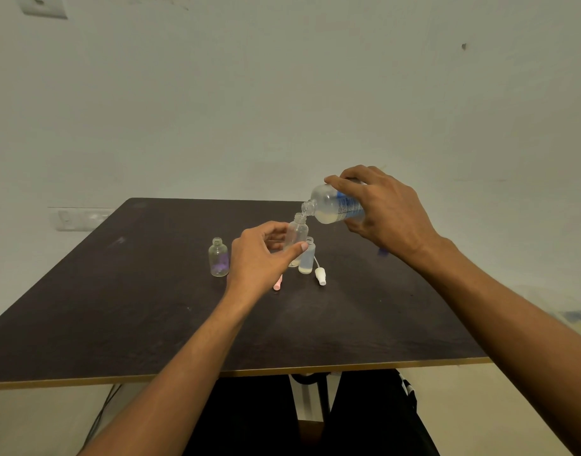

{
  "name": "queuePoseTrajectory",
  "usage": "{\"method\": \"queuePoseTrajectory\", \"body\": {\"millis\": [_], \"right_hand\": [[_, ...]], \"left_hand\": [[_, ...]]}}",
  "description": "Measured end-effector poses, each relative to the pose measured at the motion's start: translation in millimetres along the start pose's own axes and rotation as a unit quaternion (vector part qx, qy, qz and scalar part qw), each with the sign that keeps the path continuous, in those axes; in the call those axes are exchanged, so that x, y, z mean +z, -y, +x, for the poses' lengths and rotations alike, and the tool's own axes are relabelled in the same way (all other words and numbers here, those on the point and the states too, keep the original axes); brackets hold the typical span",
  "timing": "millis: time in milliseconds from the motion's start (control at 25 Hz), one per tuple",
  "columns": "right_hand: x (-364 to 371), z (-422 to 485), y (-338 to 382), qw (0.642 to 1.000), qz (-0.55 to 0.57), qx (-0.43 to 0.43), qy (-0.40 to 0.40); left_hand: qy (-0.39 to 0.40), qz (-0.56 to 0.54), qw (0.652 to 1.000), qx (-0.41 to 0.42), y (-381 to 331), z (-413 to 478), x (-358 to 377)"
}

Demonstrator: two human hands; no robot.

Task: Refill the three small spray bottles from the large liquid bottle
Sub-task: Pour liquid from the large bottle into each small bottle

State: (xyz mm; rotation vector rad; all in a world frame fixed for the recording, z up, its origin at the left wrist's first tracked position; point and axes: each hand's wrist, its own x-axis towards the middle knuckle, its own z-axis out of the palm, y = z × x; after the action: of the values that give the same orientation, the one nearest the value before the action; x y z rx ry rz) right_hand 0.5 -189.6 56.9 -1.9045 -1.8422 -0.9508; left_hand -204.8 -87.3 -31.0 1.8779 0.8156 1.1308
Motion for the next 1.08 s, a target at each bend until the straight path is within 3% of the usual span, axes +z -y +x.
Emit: {"method": "queuePoseTrajectory", "body": {"millis": [1080], "right_hand": [[1.4, 1.9, -2.6, 1.0, -0.016, -0.007, -0.006]], "left_hand": [[0.001, 0.005, 1.0, -0.001, -4.9, -1.2, -0.8]]}}
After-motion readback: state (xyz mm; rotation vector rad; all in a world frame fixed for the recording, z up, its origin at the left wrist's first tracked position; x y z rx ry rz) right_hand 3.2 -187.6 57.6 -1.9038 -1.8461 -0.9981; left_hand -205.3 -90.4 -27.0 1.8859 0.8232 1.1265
